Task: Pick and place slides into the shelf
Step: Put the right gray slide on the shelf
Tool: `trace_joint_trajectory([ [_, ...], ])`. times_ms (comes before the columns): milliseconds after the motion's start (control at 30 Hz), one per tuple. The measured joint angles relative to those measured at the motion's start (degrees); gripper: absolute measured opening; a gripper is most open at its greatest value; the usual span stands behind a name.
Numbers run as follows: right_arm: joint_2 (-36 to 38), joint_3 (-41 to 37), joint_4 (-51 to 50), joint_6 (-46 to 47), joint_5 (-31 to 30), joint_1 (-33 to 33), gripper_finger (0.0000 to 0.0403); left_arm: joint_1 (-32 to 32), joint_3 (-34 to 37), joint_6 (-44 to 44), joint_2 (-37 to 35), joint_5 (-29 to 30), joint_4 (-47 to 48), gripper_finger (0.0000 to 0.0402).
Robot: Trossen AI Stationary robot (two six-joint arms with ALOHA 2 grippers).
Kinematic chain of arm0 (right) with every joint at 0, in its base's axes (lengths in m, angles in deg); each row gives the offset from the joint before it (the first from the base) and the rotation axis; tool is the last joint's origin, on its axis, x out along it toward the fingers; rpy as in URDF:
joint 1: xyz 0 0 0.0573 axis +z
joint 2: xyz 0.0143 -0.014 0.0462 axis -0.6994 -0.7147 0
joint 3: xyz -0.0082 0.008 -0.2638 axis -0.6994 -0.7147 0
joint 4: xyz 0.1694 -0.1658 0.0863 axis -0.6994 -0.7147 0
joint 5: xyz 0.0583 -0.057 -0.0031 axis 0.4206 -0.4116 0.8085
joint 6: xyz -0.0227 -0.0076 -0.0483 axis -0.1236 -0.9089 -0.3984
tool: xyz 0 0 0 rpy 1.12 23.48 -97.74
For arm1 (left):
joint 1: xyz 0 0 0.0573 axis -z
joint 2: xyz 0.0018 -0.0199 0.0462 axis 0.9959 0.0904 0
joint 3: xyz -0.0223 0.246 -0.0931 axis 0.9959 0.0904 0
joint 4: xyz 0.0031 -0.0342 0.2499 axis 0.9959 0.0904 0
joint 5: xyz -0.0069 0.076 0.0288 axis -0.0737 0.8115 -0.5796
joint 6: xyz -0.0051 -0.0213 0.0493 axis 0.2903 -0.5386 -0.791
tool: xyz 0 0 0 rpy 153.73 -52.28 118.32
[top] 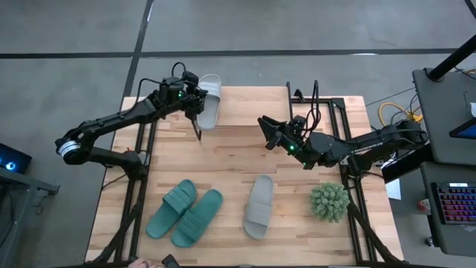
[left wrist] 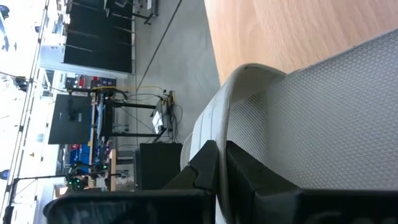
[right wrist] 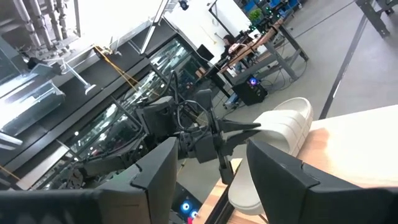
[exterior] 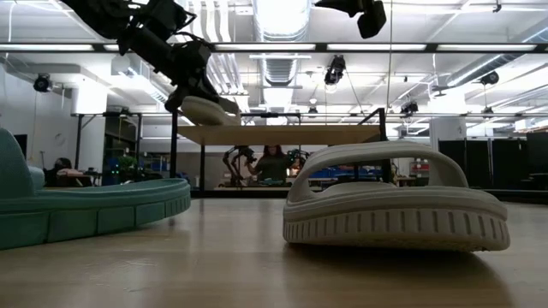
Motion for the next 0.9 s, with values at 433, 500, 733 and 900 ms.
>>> trace_joint_trajectory([
  [433,0.0,0.0,0.0,0.0,0.0,0.0,0.0185,0.0,0.0,0.2,0.0,-0.2,0.2,0.0044],
  [500,0.0,0.0,0.0,0.0,0.0,0.0,0.0185,0.0,0.0,0.2,0.0,-0.2,0.2,0.0063],
  [733,0.0,0.0,0.0,0.0,0.0,0.0,0.0185,0.0,-0.3,4.3,0.0,0.3,0.4,0.0108],
  [900,0.0,0.0,0.0,0.0,0.0,0.0,0.0185,0.0,-0.3,4.5,0.0,0.7,0.4,0.0122],
])
